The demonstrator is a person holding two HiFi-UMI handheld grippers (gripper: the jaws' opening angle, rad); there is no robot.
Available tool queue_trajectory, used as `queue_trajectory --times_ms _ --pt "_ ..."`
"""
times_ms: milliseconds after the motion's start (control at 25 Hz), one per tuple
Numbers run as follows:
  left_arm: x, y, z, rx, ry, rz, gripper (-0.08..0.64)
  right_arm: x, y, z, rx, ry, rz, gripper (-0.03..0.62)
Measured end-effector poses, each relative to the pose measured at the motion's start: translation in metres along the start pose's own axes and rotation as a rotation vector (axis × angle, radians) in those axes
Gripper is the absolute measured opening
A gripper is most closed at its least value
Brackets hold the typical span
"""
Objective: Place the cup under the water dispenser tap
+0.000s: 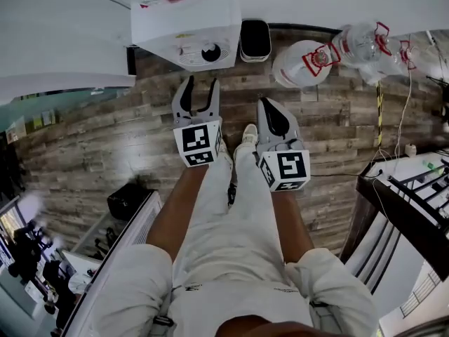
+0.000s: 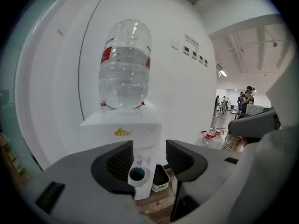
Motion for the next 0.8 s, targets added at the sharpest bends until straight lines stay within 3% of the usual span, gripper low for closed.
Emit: queue_trajectory --times_ms 520,680,800 --pt "-0.027 0.137 -0.075 -0.065 -0.116 0.026 0.077 0.045 0.133 -0.040 -0.077 0.075 -0.027 0.000" --pt "-0.037 0.165 -0.099 -0.085 -0.123 0.033 0.003 0.057 0.160 -0.055 -0.097 0.112 -0.038 0.000" --pt "-0.042 0.185 -0.107 -0.115 -0.112 0.033 -0.002 0.065 0.179 -0.059 -0.128 0.143 -0.053 0.000"
Point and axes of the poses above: the fingertips, and each gripper's own axes: z forward along the fingers, x to its left, y out of its top, the point moved 8 cm from there along -z, backward along the fingers, and after that the axes turned 12 degrees about -x, right-handed, at the moved point
